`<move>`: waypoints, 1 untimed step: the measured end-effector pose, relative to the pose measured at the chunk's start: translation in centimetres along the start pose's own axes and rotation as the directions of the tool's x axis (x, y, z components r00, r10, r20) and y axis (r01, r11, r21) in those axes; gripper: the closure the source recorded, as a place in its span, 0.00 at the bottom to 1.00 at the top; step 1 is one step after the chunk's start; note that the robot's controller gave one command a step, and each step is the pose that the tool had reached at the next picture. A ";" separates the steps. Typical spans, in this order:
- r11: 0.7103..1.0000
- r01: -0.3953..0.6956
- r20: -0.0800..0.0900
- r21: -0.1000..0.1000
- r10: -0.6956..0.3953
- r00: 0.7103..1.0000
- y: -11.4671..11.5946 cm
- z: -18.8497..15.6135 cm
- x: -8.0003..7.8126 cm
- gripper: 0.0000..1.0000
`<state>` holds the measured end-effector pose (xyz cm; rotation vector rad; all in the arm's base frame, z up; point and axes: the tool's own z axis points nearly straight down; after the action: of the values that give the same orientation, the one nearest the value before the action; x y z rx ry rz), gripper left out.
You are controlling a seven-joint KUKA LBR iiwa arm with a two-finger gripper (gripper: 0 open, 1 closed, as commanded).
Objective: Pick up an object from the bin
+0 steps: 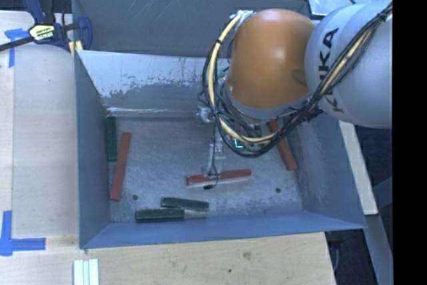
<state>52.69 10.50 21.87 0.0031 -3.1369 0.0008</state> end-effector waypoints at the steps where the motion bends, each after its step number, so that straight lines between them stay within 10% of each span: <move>1: 1.000 -0.002 0.008 -0.002 0.002 1.000 0.0 -0.4 -0.2 0.00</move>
Offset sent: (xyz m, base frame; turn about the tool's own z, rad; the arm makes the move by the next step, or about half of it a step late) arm -0.0340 -0.0401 -0.0895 -0.4054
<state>52.86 10.49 22.27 -0.0003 -3.1448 -0.0017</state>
